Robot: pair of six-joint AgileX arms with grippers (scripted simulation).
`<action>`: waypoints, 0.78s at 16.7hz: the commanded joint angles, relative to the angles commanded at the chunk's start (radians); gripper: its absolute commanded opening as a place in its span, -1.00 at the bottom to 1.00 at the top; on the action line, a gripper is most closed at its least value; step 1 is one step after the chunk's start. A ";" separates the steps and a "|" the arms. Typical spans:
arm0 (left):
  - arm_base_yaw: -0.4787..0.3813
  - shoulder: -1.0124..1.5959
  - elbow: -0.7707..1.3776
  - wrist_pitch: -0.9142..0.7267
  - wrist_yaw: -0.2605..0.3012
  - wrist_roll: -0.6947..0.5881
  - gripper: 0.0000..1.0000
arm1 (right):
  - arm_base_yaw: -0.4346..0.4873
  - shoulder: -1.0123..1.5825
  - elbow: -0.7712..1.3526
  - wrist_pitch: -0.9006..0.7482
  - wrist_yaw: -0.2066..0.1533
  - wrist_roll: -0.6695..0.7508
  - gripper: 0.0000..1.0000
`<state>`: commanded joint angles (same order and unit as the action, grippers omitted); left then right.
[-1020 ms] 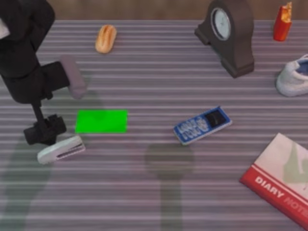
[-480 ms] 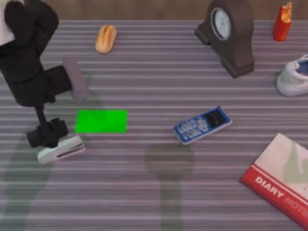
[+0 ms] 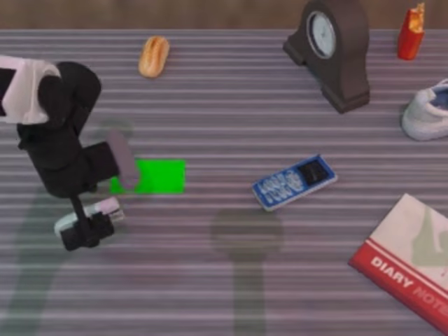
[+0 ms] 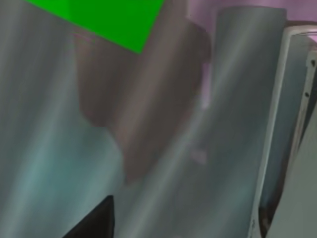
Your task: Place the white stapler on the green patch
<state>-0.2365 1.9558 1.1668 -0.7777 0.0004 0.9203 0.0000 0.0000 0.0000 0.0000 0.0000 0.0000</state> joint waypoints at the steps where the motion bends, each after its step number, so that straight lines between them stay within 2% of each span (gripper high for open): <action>1: 0.000 0.006 -0.008 0.012 0.000 0.000 1.00 | 0.000 0.000 0.000 0.000 0.000 0.000 1.00; 5: 0.000 0.007 -0.010 0.014 0.000 0.000 1.00 | 0.000 0.000 0.000 0.000 0.000 0.000 1.00; 13: 0.000 0.007 -0.010 0.014 0.000 0.000 -0.21 | 0.000 0.000 0.000 0.000 0.000 0.000 1.00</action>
<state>-0.2365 1.9623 1.1572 -0.7641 0.0005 0.9207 0.0000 0.0000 0.0000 0.0000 0.0000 0.0000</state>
